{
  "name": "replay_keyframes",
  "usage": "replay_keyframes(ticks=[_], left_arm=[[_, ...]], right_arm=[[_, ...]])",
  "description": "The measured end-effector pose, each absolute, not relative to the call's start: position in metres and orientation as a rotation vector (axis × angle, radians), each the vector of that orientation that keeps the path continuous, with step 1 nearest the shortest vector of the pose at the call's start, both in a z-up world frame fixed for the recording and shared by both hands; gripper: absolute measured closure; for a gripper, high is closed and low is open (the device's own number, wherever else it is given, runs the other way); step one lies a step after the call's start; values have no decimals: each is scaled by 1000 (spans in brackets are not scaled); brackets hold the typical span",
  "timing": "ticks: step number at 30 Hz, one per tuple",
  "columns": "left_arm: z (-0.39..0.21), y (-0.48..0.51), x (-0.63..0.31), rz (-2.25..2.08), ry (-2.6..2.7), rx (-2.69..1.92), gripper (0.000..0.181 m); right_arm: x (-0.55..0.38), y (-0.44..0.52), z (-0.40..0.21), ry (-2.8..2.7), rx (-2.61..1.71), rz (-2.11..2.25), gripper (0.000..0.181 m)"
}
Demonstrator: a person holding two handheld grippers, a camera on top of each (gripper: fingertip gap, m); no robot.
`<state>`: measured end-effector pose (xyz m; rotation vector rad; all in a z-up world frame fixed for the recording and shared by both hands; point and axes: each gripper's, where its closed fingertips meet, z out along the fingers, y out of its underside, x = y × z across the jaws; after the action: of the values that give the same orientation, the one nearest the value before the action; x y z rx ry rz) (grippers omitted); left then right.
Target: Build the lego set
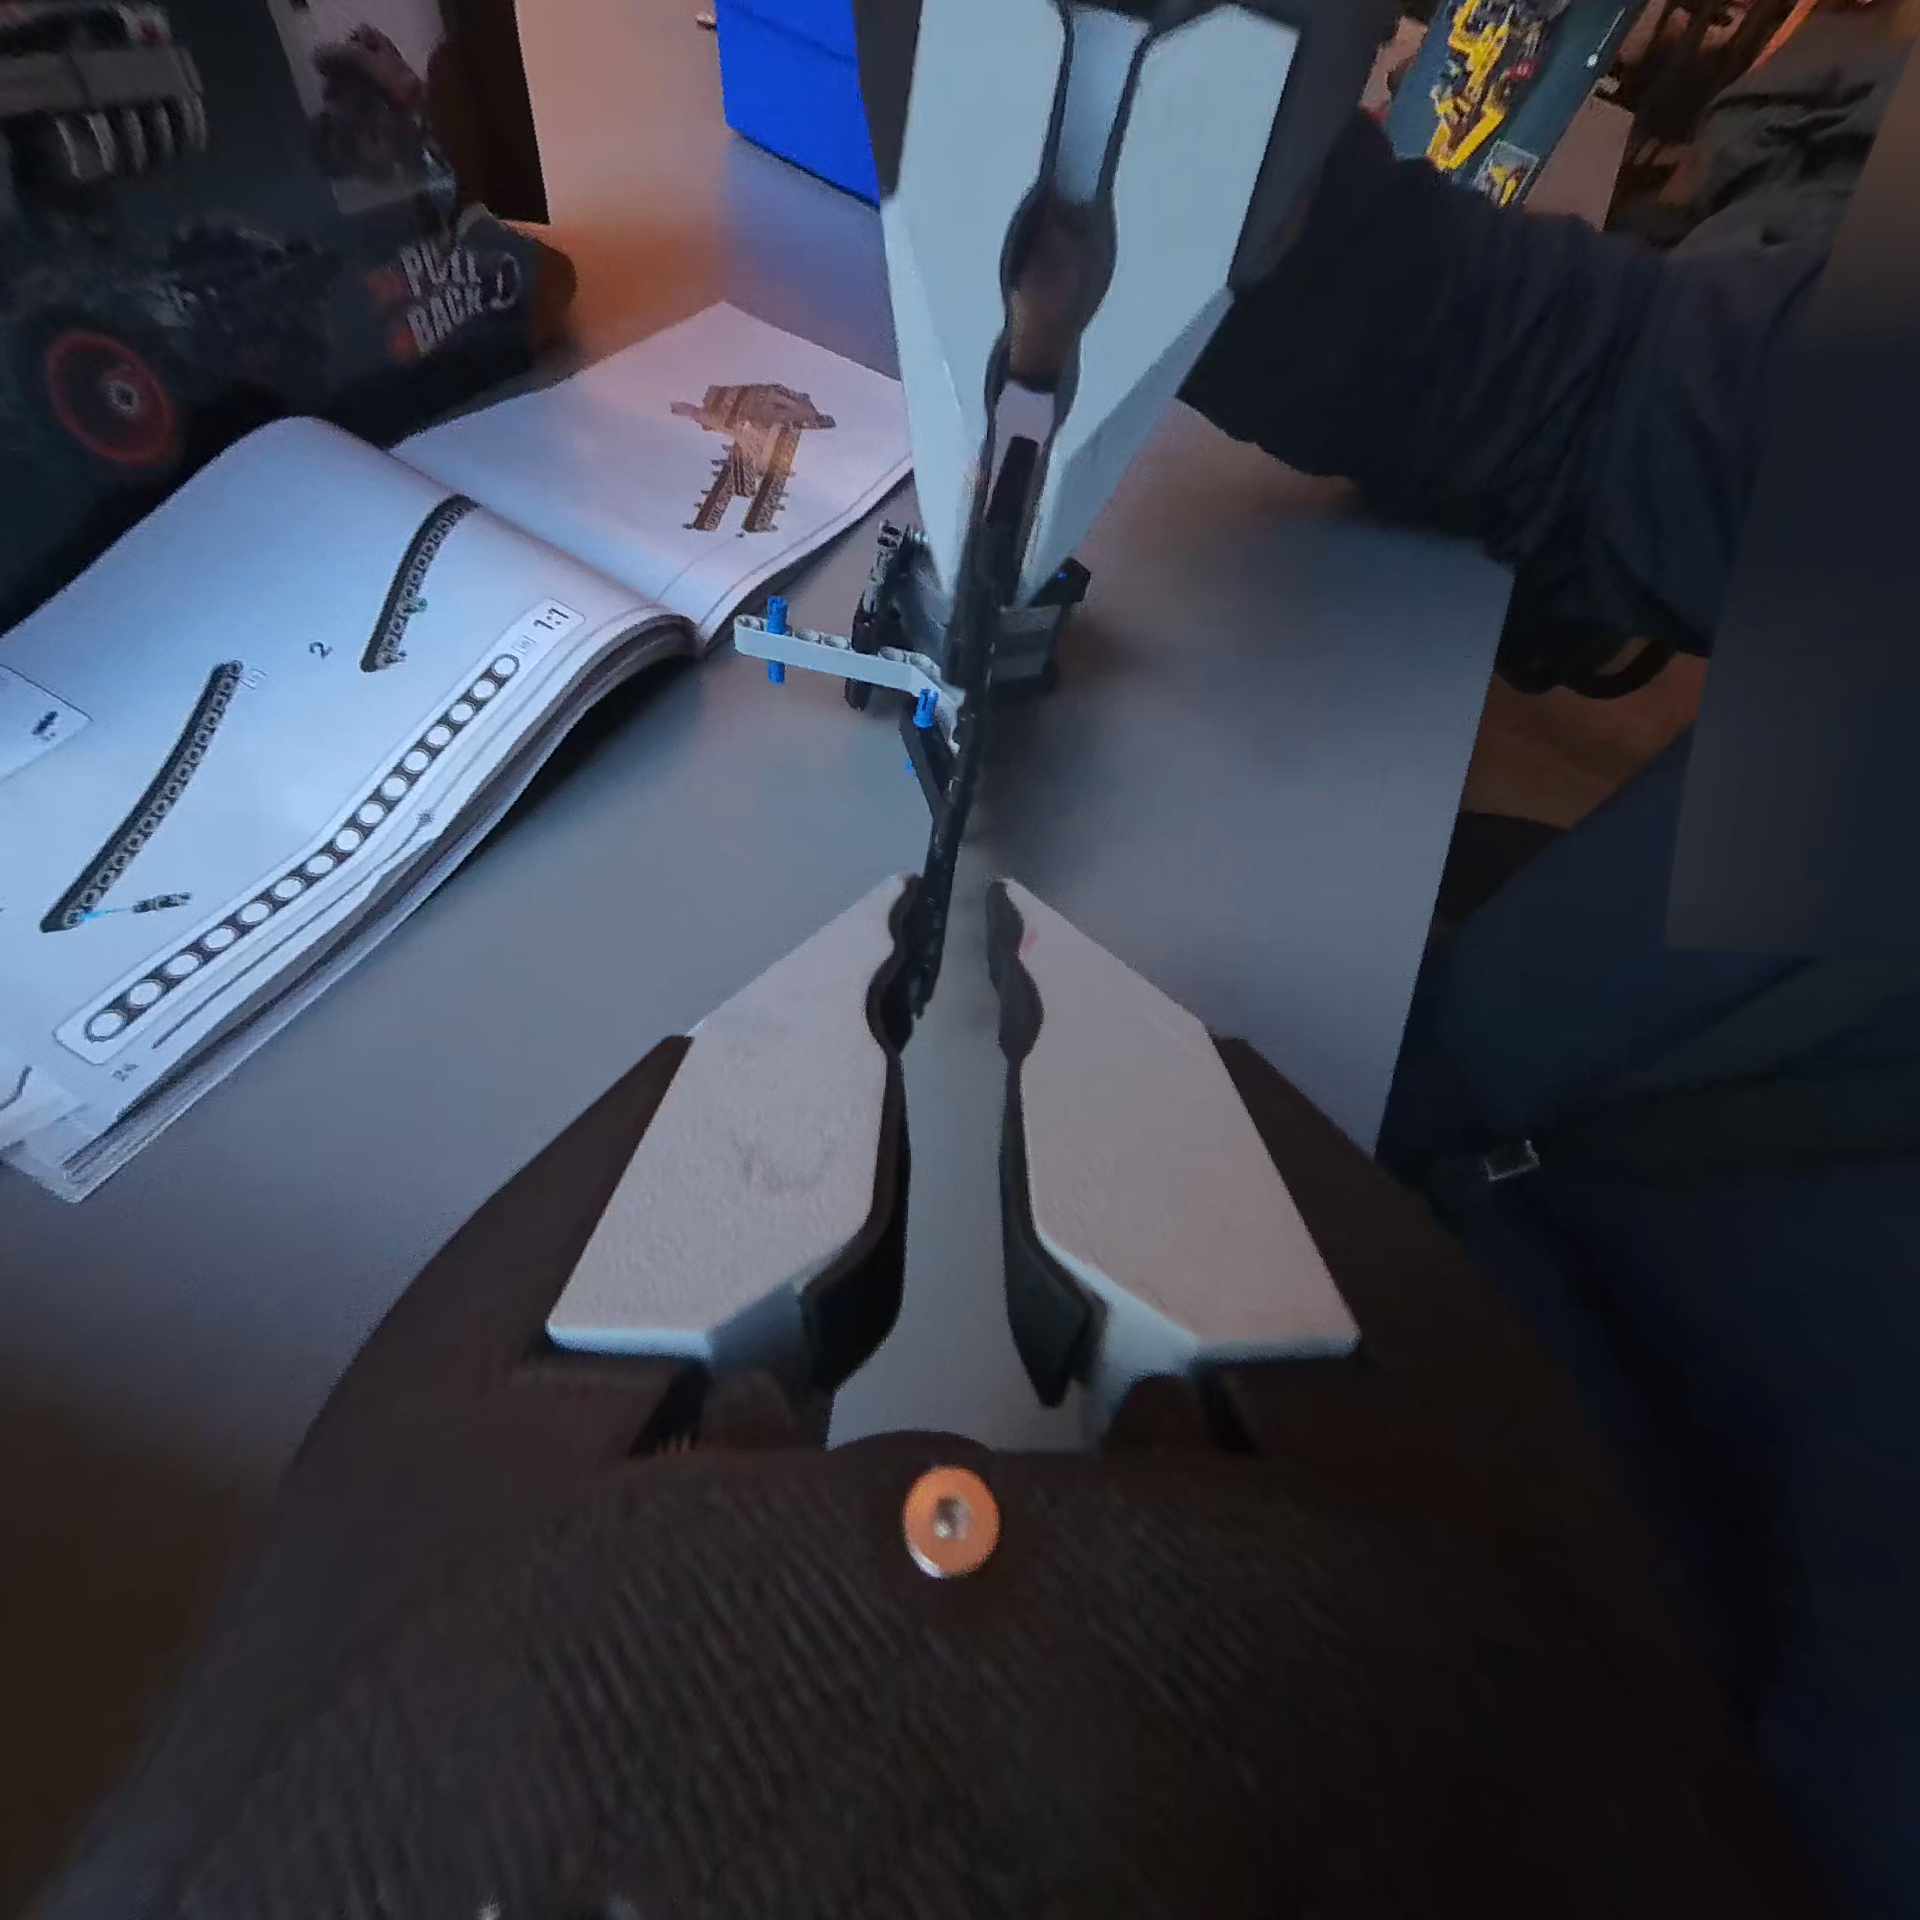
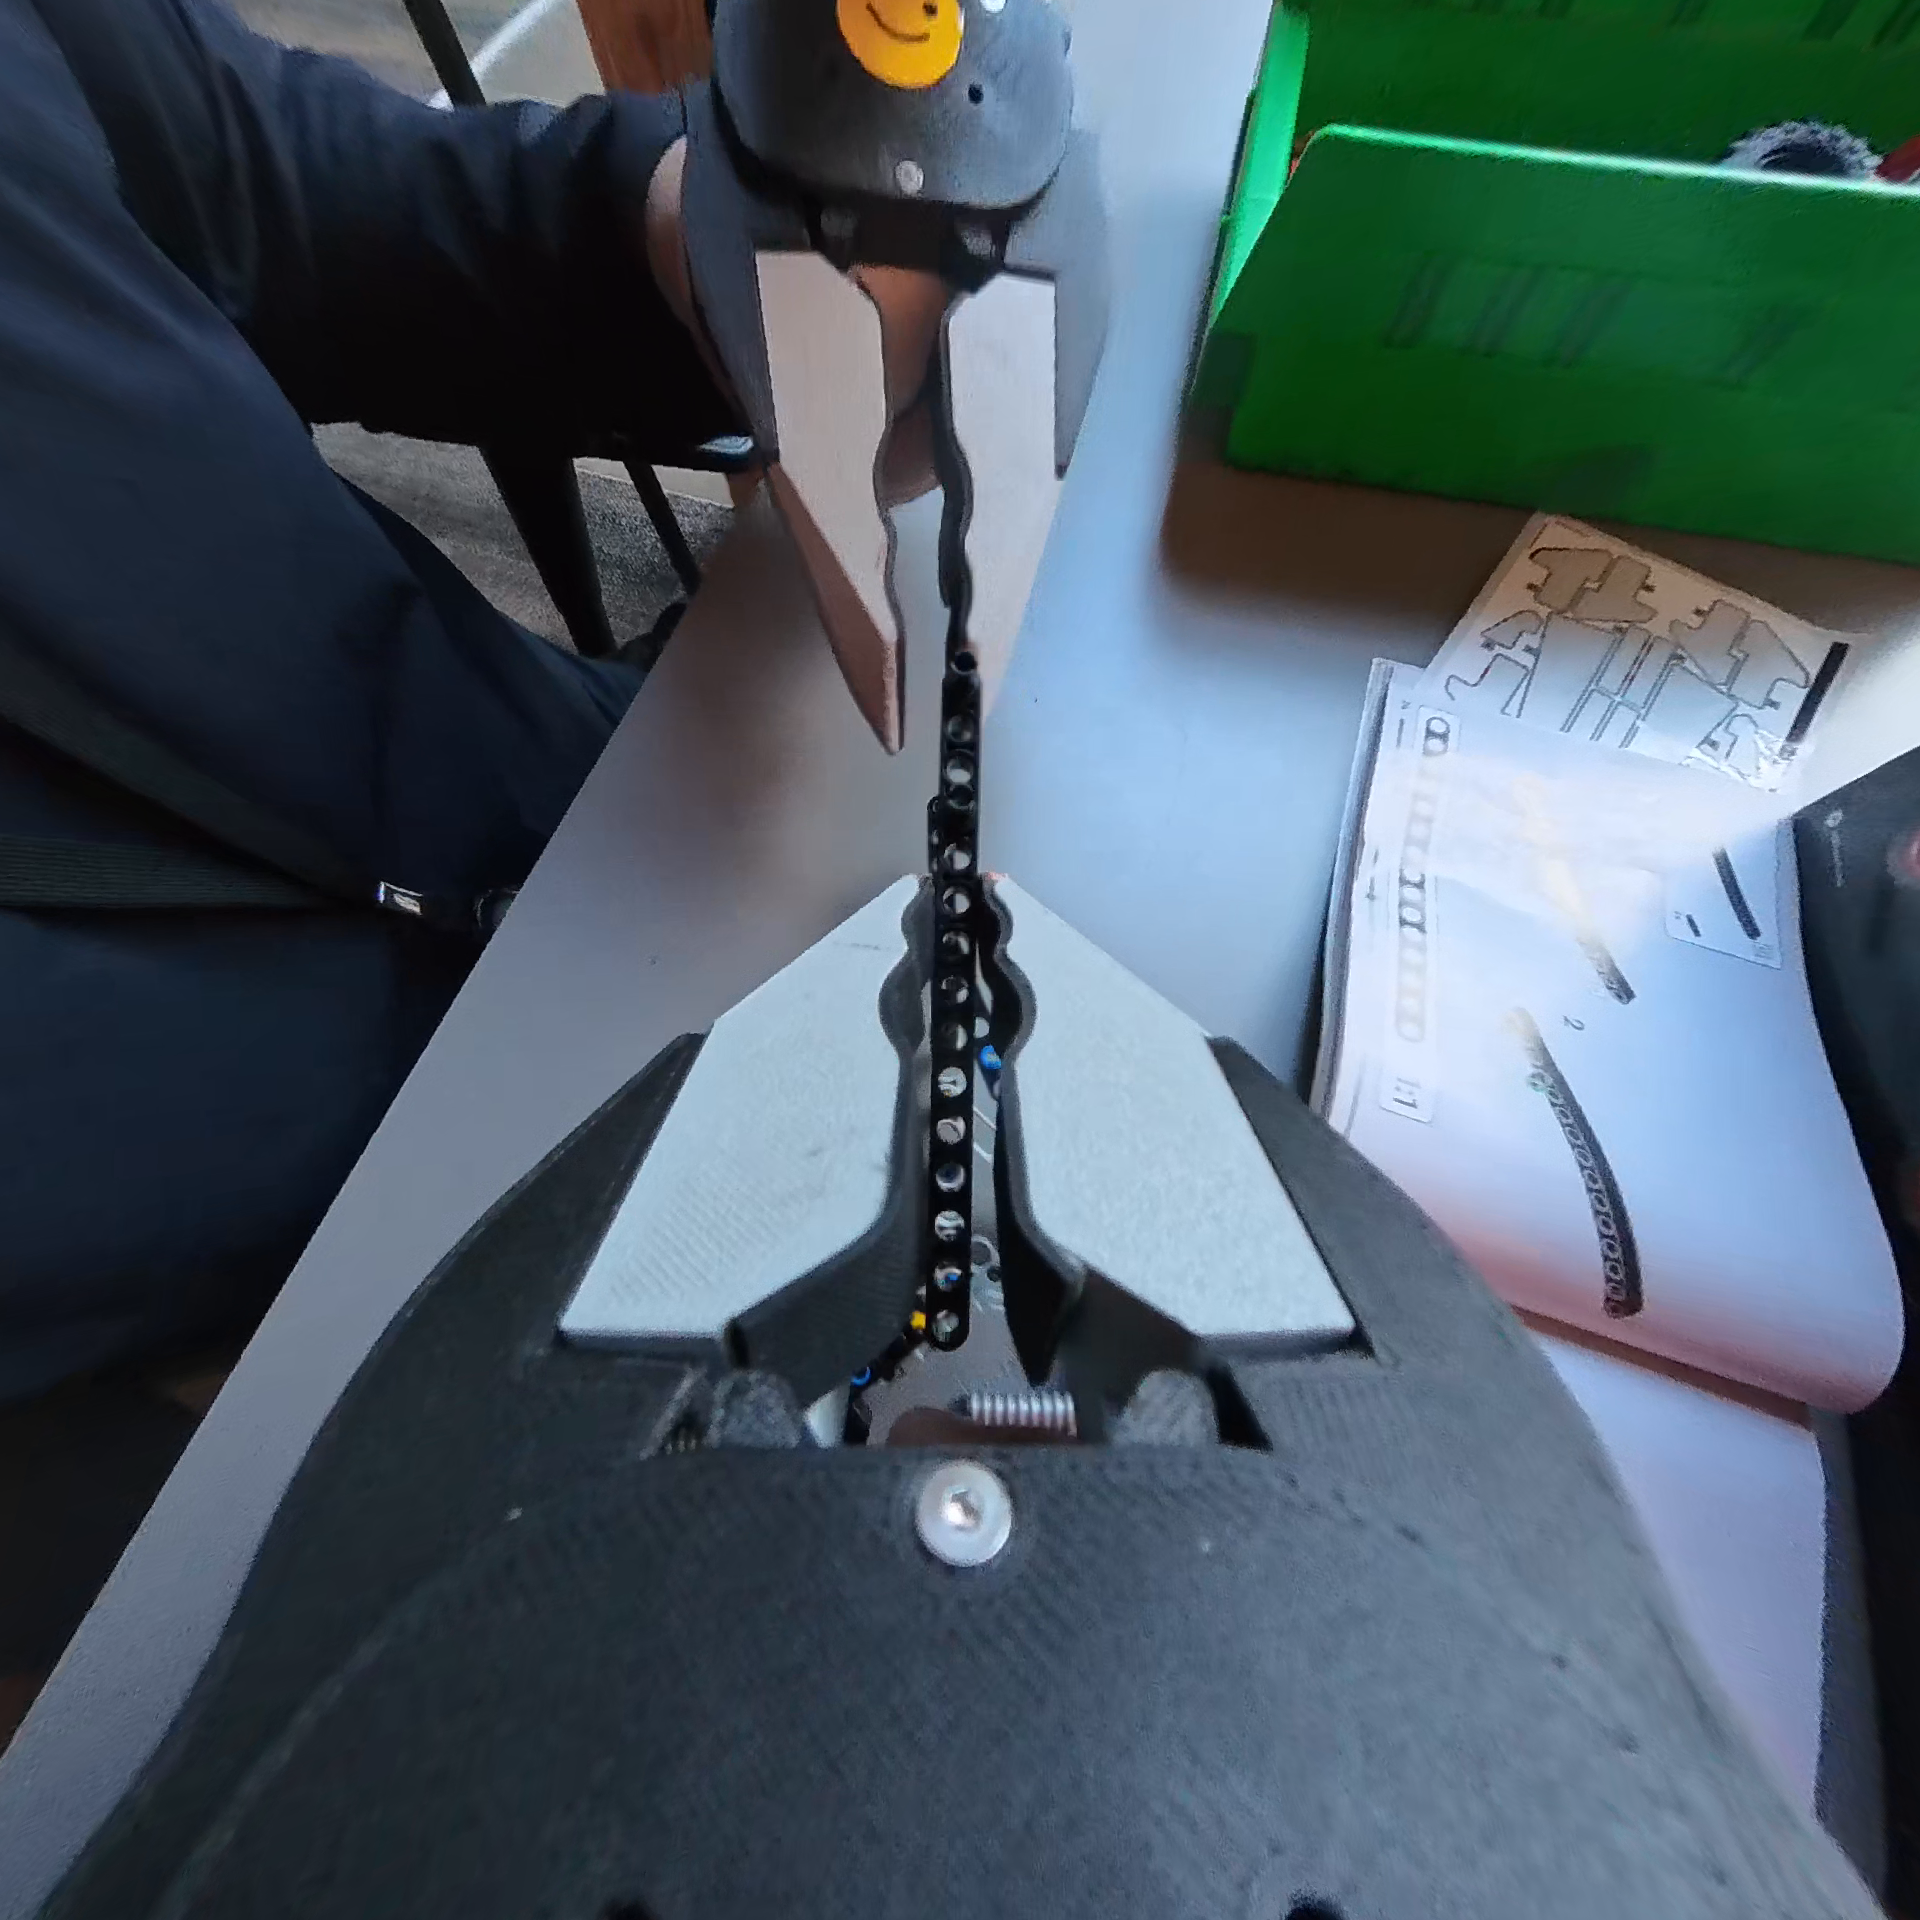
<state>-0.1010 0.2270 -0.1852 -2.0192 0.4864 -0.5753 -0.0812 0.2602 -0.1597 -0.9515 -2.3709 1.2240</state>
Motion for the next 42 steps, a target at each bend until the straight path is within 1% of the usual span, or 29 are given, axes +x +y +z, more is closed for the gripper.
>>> replay_keyframes(ticks=[3,19,28,31,34,37,39,42], left_arm=[[-193,230,-98,-568,494,-2062,167],[-204,230,-96,-553,516,-2096,167],[-208,238,-93,-487,548,-2101,161],[-208,242,-89,-488,563,-2096,161],[-210,245,-86,-478,583,-2100,168],[-206,246,-86,-464,579,-2091,168],[-200,246,-89,-455,552,-2078,163],[-184,246,-94,-467,501,-2019,163]], right_arm=[[-81,262,-158,-2361,-952,1220,177],[-82,262,-160,-2360,-950,1208,177],[-82,261,-157,-2356,-941,1210,177],[-81,260,-157,-2357,-938,1209,177],[-81,259,-159,-2364,-938,1207,177],[-80,258,-160,-2373,-933,1204,177],[-80,258,-162,-2379,-933,1202,177],[-80,257,-164,-2387,-932,1206,177]])
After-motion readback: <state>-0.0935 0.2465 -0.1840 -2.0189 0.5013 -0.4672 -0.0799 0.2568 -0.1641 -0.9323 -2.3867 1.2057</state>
